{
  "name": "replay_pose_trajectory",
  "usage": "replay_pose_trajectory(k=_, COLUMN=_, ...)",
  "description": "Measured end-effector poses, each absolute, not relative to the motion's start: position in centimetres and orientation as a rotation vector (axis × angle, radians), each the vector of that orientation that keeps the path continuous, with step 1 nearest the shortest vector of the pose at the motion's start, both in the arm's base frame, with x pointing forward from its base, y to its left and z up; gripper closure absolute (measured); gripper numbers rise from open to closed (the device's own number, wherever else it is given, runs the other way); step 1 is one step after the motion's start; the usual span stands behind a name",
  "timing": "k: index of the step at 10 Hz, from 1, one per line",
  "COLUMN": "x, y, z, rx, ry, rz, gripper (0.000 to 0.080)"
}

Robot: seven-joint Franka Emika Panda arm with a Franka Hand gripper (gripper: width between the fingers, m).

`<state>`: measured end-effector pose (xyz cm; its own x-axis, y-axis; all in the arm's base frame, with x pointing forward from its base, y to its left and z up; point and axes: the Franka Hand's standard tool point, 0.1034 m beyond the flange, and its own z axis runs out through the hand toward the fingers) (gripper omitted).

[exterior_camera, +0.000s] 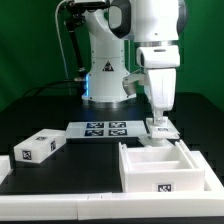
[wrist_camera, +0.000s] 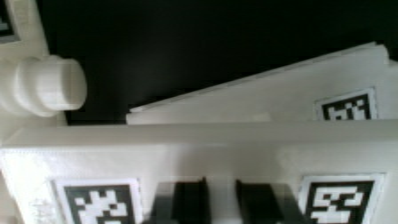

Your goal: Assemble cabinet

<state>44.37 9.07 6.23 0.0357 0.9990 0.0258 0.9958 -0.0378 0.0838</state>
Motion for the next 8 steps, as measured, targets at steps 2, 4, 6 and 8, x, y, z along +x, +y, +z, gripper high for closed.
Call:
replay_pose_trajectory(k=2, x=44.56, y=8.61, z=5.81, rx=2.222, ry=2.164, rz=0.115, gripper=0.0731)
replay_pose_trajectory(k=4, x=44.48, y=8.62, z=5.73, rx=2.223, ry=2.165, rz=0.113, gripper=0.0731)
replay_pose_trajectory(k=6, x=44.24, y=9.37, z=5.43, rx=2.279, ry=2.115, rz=0.109, gripper=0.0731)
replay_pose_trajectory(k=8, x=44.32, y=9.36, z=5.47, rx=2.285, ry=2.108, rz=0.108, gripper=0.0731)
